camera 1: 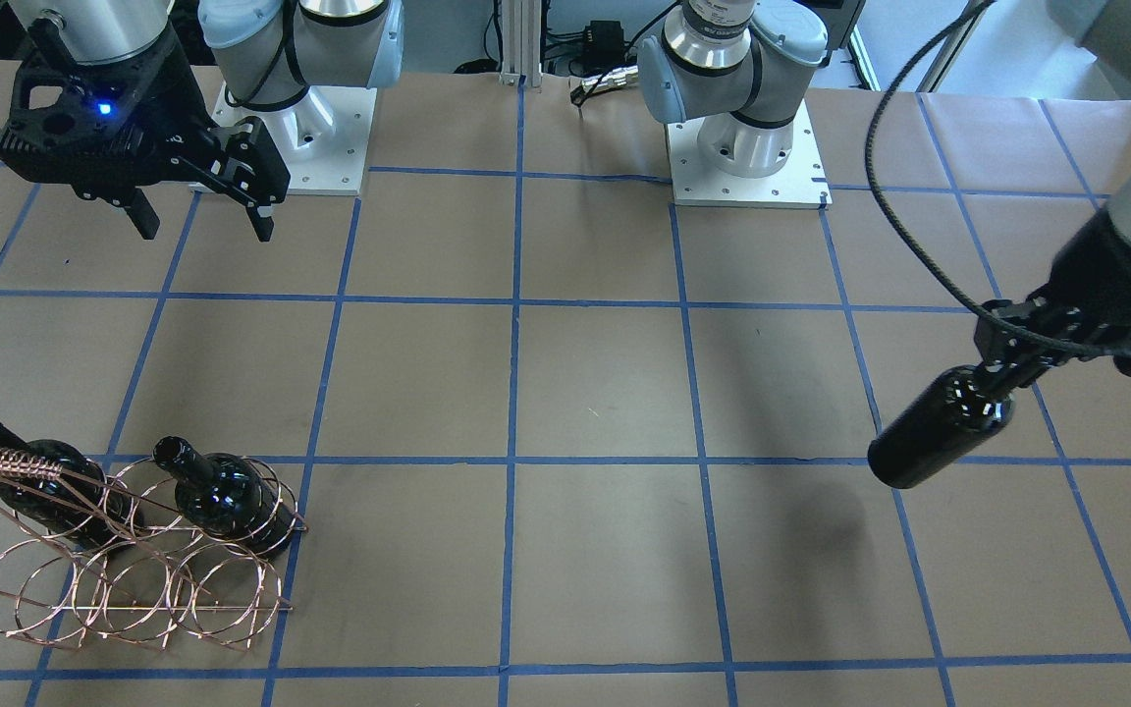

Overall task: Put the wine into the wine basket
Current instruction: 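Lift the bottle upright with the left gripper and carry it toward table center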

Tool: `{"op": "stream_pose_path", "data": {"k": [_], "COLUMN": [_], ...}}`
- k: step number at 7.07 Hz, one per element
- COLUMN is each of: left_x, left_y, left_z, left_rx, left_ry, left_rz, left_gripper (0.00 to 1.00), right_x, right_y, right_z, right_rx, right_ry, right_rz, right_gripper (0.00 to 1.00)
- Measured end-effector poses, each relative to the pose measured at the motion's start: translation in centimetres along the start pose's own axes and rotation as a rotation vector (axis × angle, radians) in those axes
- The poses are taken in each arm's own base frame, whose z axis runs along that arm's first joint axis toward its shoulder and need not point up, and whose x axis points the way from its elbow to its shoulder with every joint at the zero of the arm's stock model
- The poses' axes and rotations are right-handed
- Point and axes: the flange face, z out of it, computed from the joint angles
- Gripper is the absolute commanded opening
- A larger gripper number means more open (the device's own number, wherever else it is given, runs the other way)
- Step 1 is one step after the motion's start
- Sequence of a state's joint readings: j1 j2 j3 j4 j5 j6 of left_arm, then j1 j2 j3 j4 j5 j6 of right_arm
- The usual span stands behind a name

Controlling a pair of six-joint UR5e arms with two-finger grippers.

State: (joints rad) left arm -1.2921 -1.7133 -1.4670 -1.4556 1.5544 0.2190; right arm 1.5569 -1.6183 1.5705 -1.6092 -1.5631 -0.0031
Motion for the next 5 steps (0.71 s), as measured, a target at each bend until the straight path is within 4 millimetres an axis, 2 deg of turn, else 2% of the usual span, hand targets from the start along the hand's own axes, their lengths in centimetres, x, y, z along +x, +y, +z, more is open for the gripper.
{"op": "stream_pose_path", "data": {"k": [3,4,5], "left_x": [12.9,17.4,20.5], "left_y": [4.5,6.8,9.3], "left_z": [-0.6,0.8,2.6], "left_rx": [-0.012,-0.042,-0.077], "left_ry": [0.028,0.029,0.025], "left_rz": [0.028,0.037,0.035], "left_gripper": [0.11,0.11,0.11], "right_x": [0.0,0.0,0.0], "right_y": [0.0,0.0,0.0], "right_z": [0.0,0.0,0.0], "right_rx": [0.000,0.000,0.000], "right_ry": [0.000,0.000,0.000], "right_rz": [0.001,0.000,0.000], "right_gripper": [1.00,1.00,1.00]}}
